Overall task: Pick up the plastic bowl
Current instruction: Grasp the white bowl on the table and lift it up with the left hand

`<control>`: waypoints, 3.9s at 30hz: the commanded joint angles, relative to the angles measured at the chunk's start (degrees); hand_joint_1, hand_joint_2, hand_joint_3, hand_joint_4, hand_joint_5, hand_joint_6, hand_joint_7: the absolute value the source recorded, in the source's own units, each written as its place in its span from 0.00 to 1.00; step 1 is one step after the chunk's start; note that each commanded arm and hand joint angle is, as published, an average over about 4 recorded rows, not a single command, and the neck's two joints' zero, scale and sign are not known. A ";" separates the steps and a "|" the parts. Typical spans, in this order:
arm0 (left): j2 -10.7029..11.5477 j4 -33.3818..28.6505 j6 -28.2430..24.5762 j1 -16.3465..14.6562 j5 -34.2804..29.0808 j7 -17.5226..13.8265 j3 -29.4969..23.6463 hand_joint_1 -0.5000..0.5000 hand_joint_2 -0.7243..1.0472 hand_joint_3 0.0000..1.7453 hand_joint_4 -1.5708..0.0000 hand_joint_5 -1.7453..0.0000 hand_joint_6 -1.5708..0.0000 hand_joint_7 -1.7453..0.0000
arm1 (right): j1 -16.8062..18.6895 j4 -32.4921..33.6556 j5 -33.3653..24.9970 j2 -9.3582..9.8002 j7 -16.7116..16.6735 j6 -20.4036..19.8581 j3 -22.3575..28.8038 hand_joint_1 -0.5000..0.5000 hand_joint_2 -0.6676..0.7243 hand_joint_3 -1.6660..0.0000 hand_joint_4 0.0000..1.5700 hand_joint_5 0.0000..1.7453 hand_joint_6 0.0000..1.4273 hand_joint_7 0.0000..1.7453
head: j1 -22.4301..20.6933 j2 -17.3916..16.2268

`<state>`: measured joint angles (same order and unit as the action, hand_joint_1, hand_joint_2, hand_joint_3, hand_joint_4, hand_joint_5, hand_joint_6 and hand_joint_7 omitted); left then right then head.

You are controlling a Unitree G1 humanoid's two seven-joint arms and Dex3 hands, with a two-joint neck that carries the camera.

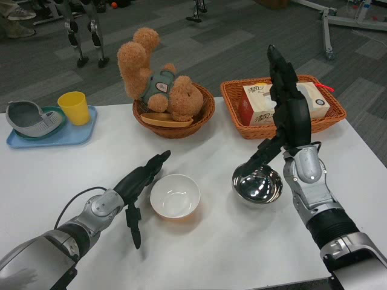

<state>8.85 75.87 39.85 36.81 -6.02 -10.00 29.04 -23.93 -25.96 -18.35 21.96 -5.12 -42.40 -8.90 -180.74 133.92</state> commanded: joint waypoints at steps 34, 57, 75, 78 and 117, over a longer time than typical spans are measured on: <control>-0.76 1.82 -5.00 2.52 -11.08 5.48 12.18 0.00 0.10 0.00 1.00 1.00 1.00 1.00 | 0.29 0.56 -1.73 -0.07 0.37 -0.41 -1.43 0.04 1.00 1.00 0.00 0.00 0.00 0.04 | -1.10 1.81; -0.76 1.38 -6.80 6.60 -27.51 7.54 30.68 0.00 0.10 0.00 1.00 1.00 1.00 1.00 | 0.29 0.74 -2.21 -0.07 0.46 -0.41 -1.74 0.04 1.00 1.00 0.00 0.00 0.00 0.04 | -2.08 2.12; -4.06 1.80 -6.80 4.58 -31.20 7.10 30.30 0.00 0.10 0.00 1.00 1.00 1.00 1.00 | -0.55 -0.03 -4.21 1.11 0.46 -0.41 -3.06 0.04 1.00 1.00 0.00 0.00 0.00 0.04 | -3.89 0.52; -4.72 2.13 -6.80 4.41 -31.38 7.10 30.11 0.00 0.10 0.00 1.00 1.00 1.00 1.00 | -0.64 -0.23 -4.98 1.38 0.46 -0.41 -3.28 0.04 1.00 1.00 0.00 0.00 0.00 0.04 | -4.03 0.43; -7.97 2.97 -10.58 3.88 -31.18 7.02 30.94 0.00 0.49 0.00 0.51 0.65 0.73 0.94 | -0.33 -0.41 -9.51 3.97 0.46 -0.58 -5.43 0.04 1.00 1.00 0.00 0.00 0.00 0.04 | -3.31 -1.14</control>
<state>2.61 78.58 31.65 42.93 -37.83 -1.56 58.97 -24.29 -26.56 -27.36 25.41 -4.60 -42.40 -14.31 -184.04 132.71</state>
